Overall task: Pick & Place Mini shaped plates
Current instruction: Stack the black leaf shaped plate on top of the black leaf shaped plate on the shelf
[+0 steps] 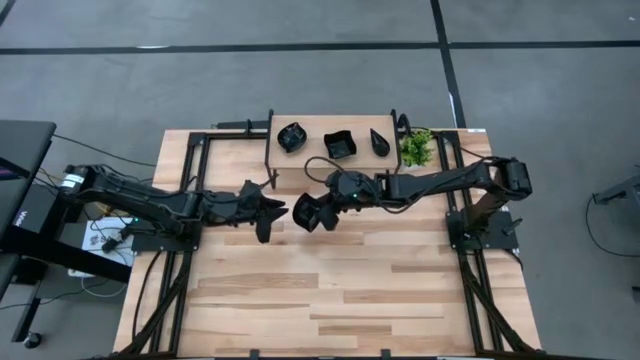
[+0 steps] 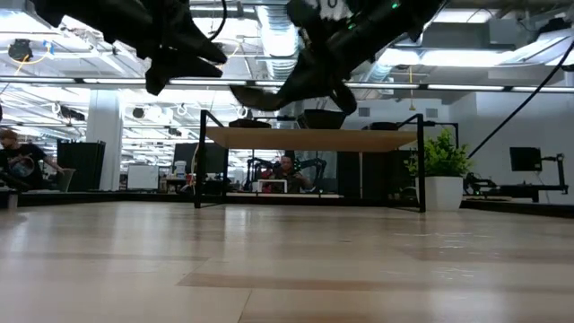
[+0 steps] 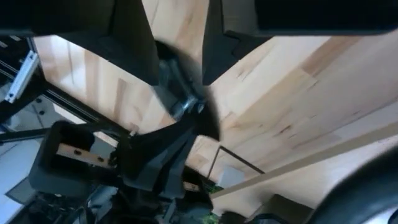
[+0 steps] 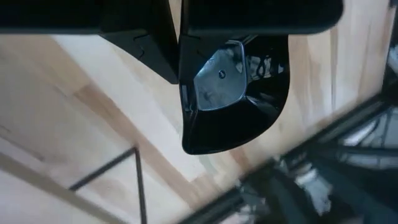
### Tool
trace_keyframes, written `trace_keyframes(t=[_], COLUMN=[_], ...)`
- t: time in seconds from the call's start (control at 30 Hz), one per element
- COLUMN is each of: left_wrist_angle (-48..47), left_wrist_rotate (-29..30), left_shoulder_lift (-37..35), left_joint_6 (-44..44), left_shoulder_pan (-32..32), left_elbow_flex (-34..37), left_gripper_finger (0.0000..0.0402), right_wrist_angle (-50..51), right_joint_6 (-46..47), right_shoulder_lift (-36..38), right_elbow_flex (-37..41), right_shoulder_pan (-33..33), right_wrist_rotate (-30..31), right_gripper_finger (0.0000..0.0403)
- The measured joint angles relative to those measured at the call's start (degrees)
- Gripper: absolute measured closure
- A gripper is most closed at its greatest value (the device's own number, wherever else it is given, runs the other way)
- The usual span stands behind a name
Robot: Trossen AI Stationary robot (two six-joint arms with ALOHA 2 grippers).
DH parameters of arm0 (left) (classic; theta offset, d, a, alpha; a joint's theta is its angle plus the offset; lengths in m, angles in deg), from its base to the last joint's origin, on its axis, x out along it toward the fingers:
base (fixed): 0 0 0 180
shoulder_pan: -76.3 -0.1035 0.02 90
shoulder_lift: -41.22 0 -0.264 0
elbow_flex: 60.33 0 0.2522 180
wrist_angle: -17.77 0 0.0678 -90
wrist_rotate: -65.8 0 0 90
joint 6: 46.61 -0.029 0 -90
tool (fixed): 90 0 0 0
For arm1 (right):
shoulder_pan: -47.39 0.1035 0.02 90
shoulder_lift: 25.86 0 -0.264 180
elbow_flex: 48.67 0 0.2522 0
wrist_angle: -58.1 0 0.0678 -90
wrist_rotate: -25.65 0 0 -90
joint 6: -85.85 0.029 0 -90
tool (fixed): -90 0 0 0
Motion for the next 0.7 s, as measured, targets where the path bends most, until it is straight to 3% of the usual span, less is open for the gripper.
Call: trace_keyframes(t=[0.2, 0.7], left_wrist_angle=[0.1, -2.3], left_wrist_rotate=[0.7, 6.3], left_shoulder_lift=[3.7, 10.7], left_joint_6=[0.0, 0.7], left_shoulder_pan=[-0.1, -0.1], left_elbow_flex=[0.0, 0.0], left_gripper_finger=[0.0258, 0.0258], right_wrist_angle=[-2.4, -4.5], right_joint_6=[1.5, 2.1], right_shoulder_lift=[-4.2, -6.7], right_elbow_flex=[0.0, 0.0], right_shoulder_pan=[0.3, 1.4], right_wrist_rotate=[3.3, 6.0], right_gripper_finger=[0.0401, 0.0401])
